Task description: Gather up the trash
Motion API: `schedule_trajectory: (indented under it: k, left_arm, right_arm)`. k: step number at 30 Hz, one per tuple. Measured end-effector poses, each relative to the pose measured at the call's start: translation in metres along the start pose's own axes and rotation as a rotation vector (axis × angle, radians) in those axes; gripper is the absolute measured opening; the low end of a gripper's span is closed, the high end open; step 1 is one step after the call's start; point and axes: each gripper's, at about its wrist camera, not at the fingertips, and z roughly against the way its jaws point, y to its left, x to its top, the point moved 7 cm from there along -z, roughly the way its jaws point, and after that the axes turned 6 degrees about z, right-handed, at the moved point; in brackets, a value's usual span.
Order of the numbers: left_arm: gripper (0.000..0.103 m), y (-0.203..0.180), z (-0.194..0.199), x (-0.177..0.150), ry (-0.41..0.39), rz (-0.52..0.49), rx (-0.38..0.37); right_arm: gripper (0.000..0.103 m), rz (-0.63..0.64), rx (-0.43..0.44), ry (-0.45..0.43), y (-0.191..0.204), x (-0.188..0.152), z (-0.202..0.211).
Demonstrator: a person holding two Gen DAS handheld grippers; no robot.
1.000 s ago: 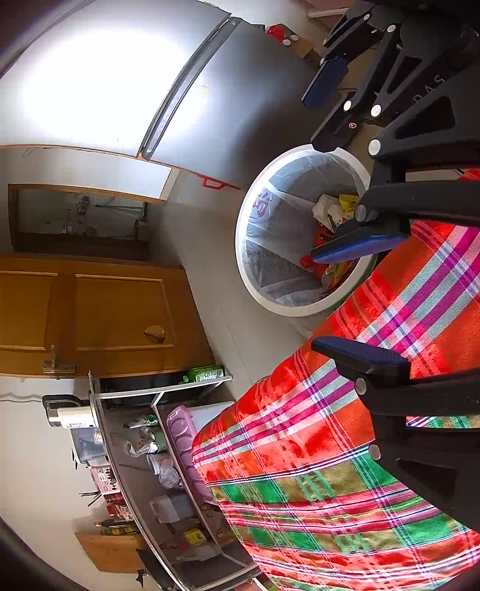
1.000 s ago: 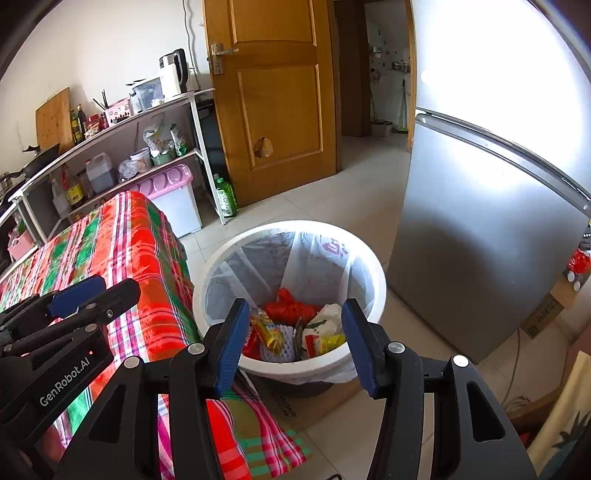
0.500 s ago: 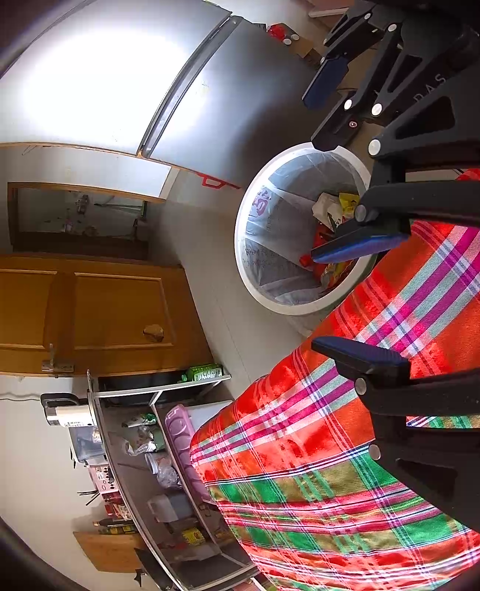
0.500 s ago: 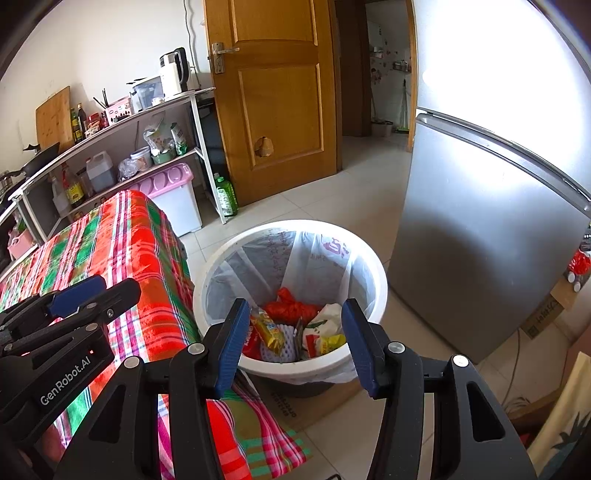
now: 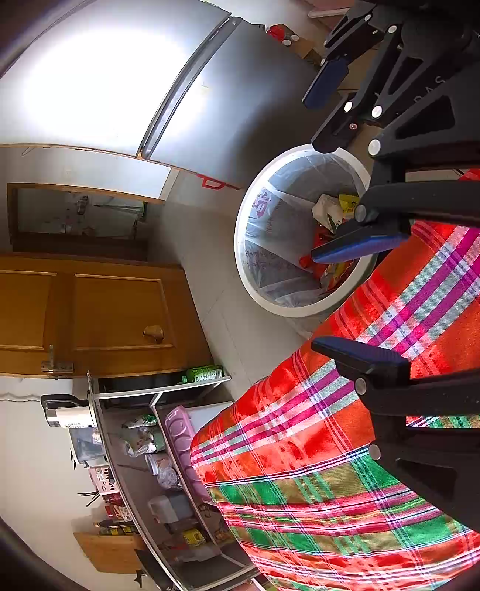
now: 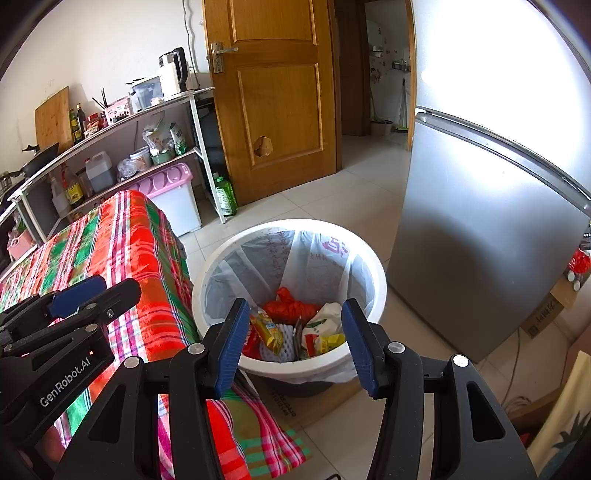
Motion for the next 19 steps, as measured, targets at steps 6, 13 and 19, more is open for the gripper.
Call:
schedule_trajectory:
  k: [6, 13, 19]
  left_arm:
    - [0.041, -0.0010, -0.0017, -0.0007, 0.007, 0.001, -0.014]
    - [0.041, -0.0023, -0.0031, -0.0021, 0.015, 0.000, -0.016]
    - [0.041, -0.0021, -0.0034, -0.0021, 0.014, 0.001, -0.009]
  right_arm:
    - [0.053, 0.000, -0.002, 0.000, 0.0000, -0.0004, 0.0006]
    - [0.053, -0.002, -0.002, 0.001, 0.0000, -0.0006, 0.0010]
    - [0.053, -0.001, -0.003, 0.002, 0.0000, -0.0020, 0.0013]
